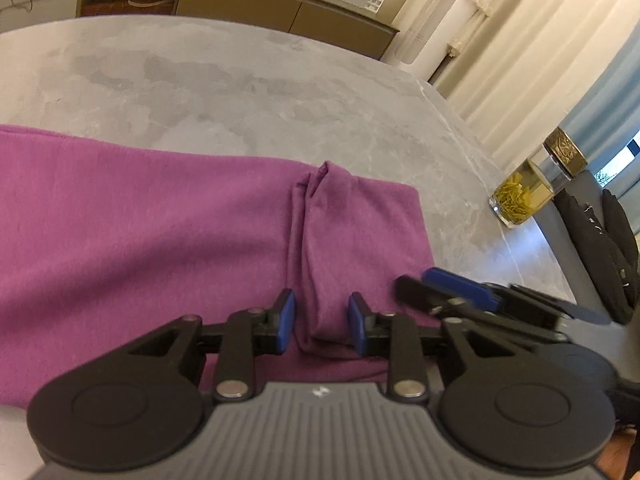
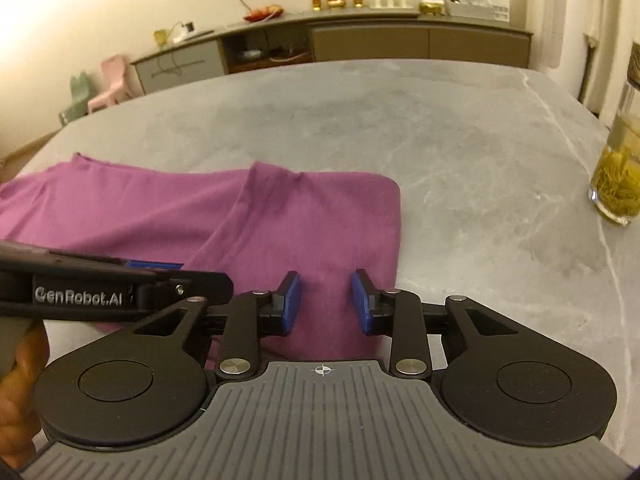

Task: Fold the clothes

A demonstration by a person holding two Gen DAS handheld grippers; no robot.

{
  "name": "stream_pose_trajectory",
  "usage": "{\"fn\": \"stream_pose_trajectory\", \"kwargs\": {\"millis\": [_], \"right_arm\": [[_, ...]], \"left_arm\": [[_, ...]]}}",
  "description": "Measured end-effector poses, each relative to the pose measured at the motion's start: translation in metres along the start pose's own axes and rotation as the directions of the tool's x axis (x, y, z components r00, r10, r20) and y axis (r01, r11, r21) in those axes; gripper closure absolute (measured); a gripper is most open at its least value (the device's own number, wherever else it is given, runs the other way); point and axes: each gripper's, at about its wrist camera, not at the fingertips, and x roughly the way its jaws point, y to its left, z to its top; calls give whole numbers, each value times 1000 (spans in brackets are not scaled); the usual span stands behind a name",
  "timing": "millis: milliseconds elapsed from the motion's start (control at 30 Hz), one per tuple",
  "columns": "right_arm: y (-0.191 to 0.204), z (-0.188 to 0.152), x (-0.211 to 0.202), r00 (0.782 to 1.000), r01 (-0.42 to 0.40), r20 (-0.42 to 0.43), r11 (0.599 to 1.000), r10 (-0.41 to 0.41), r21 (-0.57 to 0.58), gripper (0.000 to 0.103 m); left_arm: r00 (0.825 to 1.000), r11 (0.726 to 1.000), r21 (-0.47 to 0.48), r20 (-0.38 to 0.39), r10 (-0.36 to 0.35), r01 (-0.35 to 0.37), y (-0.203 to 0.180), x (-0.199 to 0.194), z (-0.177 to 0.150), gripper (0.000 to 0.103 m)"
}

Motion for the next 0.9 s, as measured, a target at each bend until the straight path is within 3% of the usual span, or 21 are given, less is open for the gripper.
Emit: {"fn": "stream_pose_trajectory", "kwargs": {"millis": [33,67,133,167,200,267,333,433,467,500,533,567,600,633,667,733,800,867,900], "right_arm": [[-3,-1,-8,1000,-1,25,999,0,44,71],[-6,-3,-17,998,0,55,996,-5,85,57],[-10,-8,-29,995,-4,96,989,-11,150,33],[-10,-11,-26,997,-6,75,988,-6,157,34],[-7,-12,-20,999,-6,34,990,1,144,39],[2,-14,-10,1000,5,-22,996,-3,92,81],[13,-13,-21,999,16,37,1000,-16,4,92],[40,-18,-41,989,7,150,991,13,-136,94],[50,-21,-45,984,5,178,984,27,-176,94],[58,-24,-46,981,5,192,978,35,-208,94],[64,-27,-46,979,5,201,972,43,-233,94],[69,-28,-45,977,-2,204,967,56,-255,93],[73,-29,-43,977,-14,203,962,72,-273,90],[75,-30,-41,976,-17,204,959,77,-282,74],[76,-30,-38,975,-12,208,958,74,-287,51],[80,-29,-33,975,-6,211,954,73,-300,33],[84,-27,-27,975,-14,204,949,83,-315,35],[90,-22,-15,980,-72,151,942,127,-326,61],[95,-20,-9,982,-89,126,937,139,-338,65]], "left_arm": [[1000,1000,-6,7,4,-4,1,-5,2,72],[999,1000,-4,29,15,-15,1,-13,5,68],[997,999,23,76,35,-37,-5,-26,12,44],[995,998,47,92,40,-44,-11,-29,18,39],[995,996,75,97,36,-44,-18,-31,24,33],[997,990,141,73,7,-17,-37,-28,36,27],[998,974,226,54,-20,8,-56,-25,46,19],[999,948,318,25,-31,21,-75,-16,55,18],[1000,942,335,16,-19,13,-76,-13,56,20],[1000,938,345,7,2,-4,-74,-9,56,37],[1000,938,345,-3,31,-28,-69,-4,56,75],[999,941,337,-12,53,-46,-63,0,57,87],[998,950,309,-14,54,-47,-54,0,58,91],[1000,963,269,-2,31,-29,-42,-5,61,92],[1000,972,236,14,-4,0,-29,-14,64,92],[998,978,204,41,-57,48,-7,-33,67,92],[996,984,162,39,-85,77,21,-41,69,92],[995,989,114,25,-101,98,51,-45,69,92],[995,992,86,18,-98,96,66,-45,69,92]]}}
